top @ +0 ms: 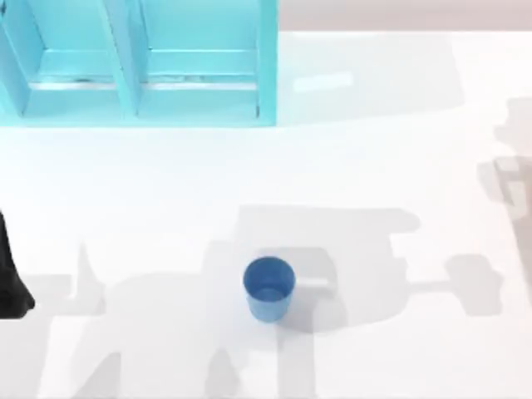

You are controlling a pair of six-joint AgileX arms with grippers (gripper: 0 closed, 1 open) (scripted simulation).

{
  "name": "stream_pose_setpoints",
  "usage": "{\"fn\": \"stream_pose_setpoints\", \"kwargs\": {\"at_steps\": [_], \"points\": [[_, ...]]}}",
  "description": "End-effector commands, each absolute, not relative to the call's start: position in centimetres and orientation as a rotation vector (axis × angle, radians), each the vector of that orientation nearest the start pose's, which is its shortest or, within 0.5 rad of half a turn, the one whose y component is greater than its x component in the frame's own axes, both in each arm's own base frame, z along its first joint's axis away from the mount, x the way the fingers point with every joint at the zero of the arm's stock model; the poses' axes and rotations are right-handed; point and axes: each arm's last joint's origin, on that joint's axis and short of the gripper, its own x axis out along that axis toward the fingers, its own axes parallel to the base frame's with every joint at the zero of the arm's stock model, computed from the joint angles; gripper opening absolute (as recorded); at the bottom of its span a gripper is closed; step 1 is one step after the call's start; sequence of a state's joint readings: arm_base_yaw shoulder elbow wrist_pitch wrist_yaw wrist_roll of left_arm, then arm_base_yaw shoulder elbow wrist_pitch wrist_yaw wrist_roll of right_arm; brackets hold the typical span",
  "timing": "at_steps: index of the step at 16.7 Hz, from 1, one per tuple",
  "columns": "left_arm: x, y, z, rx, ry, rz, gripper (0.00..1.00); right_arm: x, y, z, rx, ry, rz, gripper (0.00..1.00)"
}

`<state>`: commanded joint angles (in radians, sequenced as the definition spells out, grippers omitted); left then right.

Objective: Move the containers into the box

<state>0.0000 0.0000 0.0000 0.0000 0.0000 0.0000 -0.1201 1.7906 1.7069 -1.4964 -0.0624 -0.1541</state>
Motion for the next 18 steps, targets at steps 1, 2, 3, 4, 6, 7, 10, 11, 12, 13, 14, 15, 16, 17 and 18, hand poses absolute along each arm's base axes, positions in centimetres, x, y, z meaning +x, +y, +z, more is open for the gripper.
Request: {"fn": "stream_pose_setpoints", "kwargs": {"at_steps": [1, 2, 3, 4, 6, 7, 10, 11, 12, 13, 14, 15, 16, 17, 18], "points": [[10.6, -0.1, 16.0, 0.000, 0.000, 0.000, 1.00, 33.9, -0.7, 29.4, 0.012, 1.581, 0.075, 1.00], [10.6, -0.1, 16.0, 0.000, 0.000, 0.000, 1.00, 34.6, 2.0, 29.0, 0.005, 1.588, 0.069, 1.00], [10.6, -0.1, 16.0, 0.000, 0.000, 0.000, 1.00, 35.0, 4.9, 28.6, -0.004, 1.593, 0.062, 1.00], [10.6, -0.1, 16.0, 0.000, 0.000, 0.000, 1.00, 35.2, 7.8, 28.2, -0.012, 1.595, 0.056, 1.00], [10.6, -0.1, 16.0, 0.000, 0.000, 0.000, 1.00, 34.9, 13.4, 27.3, -0.027, 1.593, 0.046, 1.00], [10.6, -0.1, 16.0, 0.000, 0.000, 0.000, 1.00, 34.4, 16.1, 26.9, -0.029, 1.590, 0.044, 1.00], [10.6, -0.1, 16.0, 0.000, 0.000, 0.000, 1.00, 32.4, 22.6, 25.5, -0.018, 1.593, 0.023, 1.00], [10.6, -0.1, 16.0, 0.000, 0.000, 0.000, 1.00, 31.6, 24.4, 25.0, -0.014, 1.593, 0.014, 1.00], [10.6, -0.1, 16.0, 0.000, 0.000, 0.000, 1.00, 30.8, 25.9, 24.6, -0.013, 1.590, 0.006, 1.00], [10.6, -0.1, 16.0, 0.000, 0.000, 0.000, 1.00, 30.1, 27.3, 24.3, -0.012, 1.584, 0.003, 1.00], [10.6, -0.1, 16.0, 0.000, 0.000, 0.000, 1.00, 29.4, 28.5, 24.1, -0.012, 1.577, 0.002, 1.00], [10.6, -0.1, 16.0, 0.000, 0.000, 0.000, 1.00, 28.8, 29.4, 23.9, -0.010, 1.573, 0.000, 1.00], [10.6, -0.1, 16.0, 0.000, 0.000, 0.000, 1.00, 28.3, 30.0, 23.7, -0.005, 1.571, -0.003, 1.00], [10.6, -0.1, 16.0, 0.000, 0.000, 0.000, 1.00, 28.1, 30.3, 23.6, 0.003, 1.571, -0.006, 1.00], [10.6, -0.1, 16.0, 0.000, 0.000, 0.000, 1.00, 28.0, 30.4, 23.6, 0.008, 1.571, -0.007, 1.00]]}}
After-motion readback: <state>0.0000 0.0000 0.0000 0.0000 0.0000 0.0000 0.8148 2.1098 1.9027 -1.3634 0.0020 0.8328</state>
